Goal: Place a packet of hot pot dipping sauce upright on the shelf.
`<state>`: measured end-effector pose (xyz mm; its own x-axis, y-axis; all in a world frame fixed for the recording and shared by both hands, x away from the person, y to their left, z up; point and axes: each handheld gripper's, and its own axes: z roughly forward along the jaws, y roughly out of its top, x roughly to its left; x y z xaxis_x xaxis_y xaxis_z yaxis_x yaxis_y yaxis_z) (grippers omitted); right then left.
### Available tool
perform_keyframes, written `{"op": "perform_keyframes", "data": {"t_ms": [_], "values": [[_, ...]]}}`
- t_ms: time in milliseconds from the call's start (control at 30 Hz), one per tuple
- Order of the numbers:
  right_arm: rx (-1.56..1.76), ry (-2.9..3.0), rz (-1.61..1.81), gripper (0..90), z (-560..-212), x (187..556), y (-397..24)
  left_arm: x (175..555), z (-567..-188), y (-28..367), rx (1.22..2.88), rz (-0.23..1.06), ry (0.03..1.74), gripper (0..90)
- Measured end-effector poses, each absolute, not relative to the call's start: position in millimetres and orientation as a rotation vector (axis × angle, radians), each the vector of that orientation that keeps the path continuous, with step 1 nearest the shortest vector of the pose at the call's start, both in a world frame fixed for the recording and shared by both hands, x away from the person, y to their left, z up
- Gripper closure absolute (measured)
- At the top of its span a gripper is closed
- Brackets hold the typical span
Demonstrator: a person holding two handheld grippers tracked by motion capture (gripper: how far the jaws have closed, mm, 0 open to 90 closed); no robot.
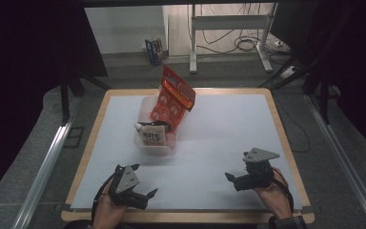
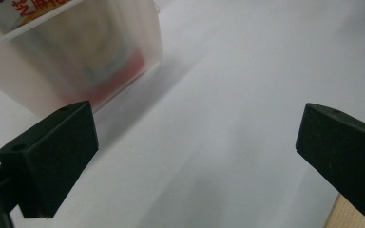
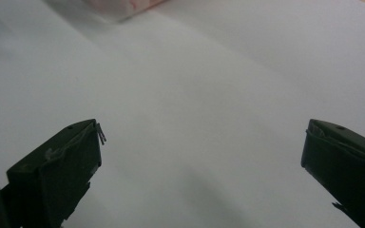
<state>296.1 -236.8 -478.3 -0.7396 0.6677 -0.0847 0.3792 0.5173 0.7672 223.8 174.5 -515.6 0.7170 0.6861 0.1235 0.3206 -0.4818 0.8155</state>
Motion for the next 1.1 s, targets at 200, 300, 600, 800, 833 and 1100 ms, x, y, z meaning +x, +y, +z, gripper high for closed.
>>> {"op": "perform_keyframes", "data": {"t_ms": [200, 300, 600, 800, 833, 1100], "values": [[0.886, 2.374, 1.066, 0.0, -477.0, 296.5, -245.6, 224.0, -515.7, 175.2, 2.091, 0.561, 0.770, 0.2], [0.894, 2.363, 1.063, 0.0, -476.2, 296.7, -250.1, 224.5, -515.8, 175.8, 2.101, 0.558, 0.769, 0.3], [0.926, 2.338, 1.053, 0.0, -476.2, 297.7, -262.1, 225.7, -517.4, 176.1, 2.108, 0.551, 0.781, 0.4], [0.955, 2.328, 1.043, 0.0, -478.5, 299.5, -268.6, 226.5, -518.0, 177.0, 2.113, 0.551, 0.789, 0.4], [0.957, 2.329, 1.037, 0.0, -478.8, 300.0, -270.0, 226.6, -518.1, 177.1, 2.114, 0.554, 0.791, 0.3], [0.998, 2.313, 1.034, 0.0, -483.4, 303.3, -277.8, 228.2, -520.1, 178.6, 2.123, 0.565, 0.804, 0.0]]}}
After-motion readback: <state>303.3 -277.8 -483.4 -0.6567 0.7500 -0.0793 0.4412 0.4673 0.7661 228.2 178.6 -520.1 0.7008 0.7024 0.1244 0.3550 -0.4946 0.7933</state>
